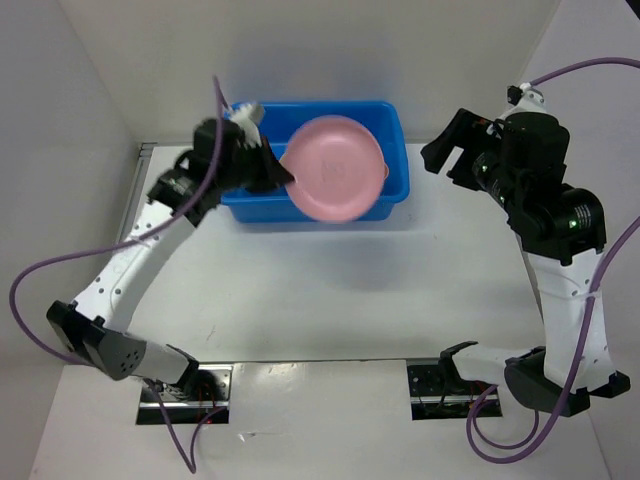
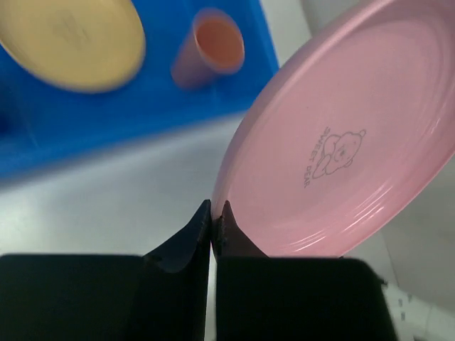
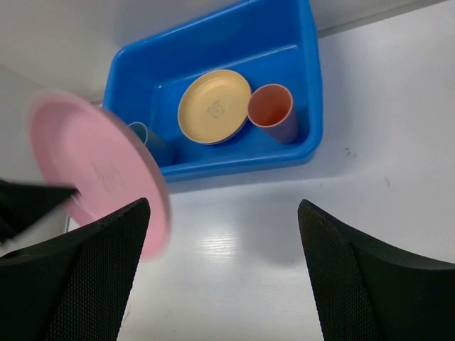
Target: Place the mixed dishes into the plastic bin
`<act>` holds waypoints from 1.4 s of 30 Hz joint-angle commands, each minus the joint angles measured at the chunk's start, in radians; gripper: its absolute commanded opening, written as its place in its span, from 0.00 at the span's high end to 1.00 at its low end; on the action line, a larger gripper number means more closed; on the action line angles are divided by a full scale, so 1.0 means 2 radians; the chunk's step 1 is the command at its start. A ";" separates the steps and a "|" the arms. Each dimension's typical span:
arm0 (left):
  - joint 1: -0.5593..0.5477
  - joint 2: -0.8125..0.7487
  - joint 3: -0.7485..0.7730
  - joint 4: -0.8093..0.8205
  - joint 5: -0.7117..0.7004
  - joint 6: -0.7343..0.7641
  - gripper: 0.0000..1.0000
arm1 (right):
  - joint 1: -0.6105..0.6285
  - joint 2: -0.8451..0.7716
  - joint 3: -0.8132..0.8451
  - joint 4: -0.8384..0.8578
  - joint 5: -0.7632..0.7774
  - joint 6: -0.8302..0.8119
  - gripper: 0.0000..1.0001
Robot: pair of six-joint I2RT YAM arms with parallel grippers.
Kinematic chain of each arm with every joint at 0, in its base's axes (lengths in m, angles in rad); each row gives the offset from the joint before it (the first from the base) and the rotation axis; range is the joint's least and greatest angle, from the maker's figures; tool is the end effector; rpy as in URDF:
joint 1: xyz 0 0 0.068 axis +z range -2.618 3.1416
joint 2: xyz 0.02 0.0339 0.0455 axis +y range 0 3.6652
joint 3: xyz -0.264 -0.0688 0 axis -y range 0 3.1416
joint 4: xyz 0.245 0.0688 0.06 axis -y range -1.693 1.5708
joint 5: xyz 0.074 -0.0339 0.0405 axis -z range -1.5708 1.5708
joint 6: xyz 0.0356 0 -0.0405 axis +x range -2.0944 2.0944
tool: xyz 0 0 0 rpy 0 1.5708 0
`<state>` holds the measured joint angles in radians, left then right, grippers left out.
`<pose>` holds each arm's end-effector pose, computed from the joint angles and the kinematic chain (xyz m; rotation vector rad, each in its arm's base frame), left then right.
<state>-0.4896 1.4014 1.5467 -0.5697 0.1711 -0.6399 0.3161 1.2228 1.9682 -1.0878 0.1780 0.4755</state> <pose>0.2695 -0.1505 0.4236 -0.0417 2.1029 -0.8777 0.1655 0.0475 0.5353 0.2734 1.9048 0.3640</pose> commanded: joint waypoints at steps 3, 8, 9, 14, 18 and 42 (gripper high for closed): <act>0.081 0.144 0.171 -0.027 -0.010 0.067 1.00 | -0.003 -0.003 -0.035 0.055 -0.036 -0.022 0.11; 0.133 0.341 0.426 -0.082 0.003 0.071 1.00 | -0.003 -0.018 -0.088 0.080 -0.041 -0.028 0.11; 0.133 0.375 0.477 -0.119 0.008 0.071 1.00 | -0.003 -0.019 -0.095 0.080 -0.049 -0.028 0.11; 0.153 0.576 0.768 -0.195 0.042 0.052 1.00 | -0.008 -0.019 -0.112 0.090 -0.060 -0.024 0.11; 0.154 0.588 0.685 -0.149 0.040 0.052 1.00 | -0.008 -0.013 -0.112 0.090 -0.060 -0.024 0.11; 0.167 0.720 0.794 -0.184 0.027 0.042 0.83 | -0.008 0.001 -0.130 0.104 -0.077 -0.015 0.10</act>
<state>-0.1741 2.8285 3.0917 -0.9718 0.2077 -0.5312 0.3069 1.2190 1.7214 -0.9325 0.0284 0.4477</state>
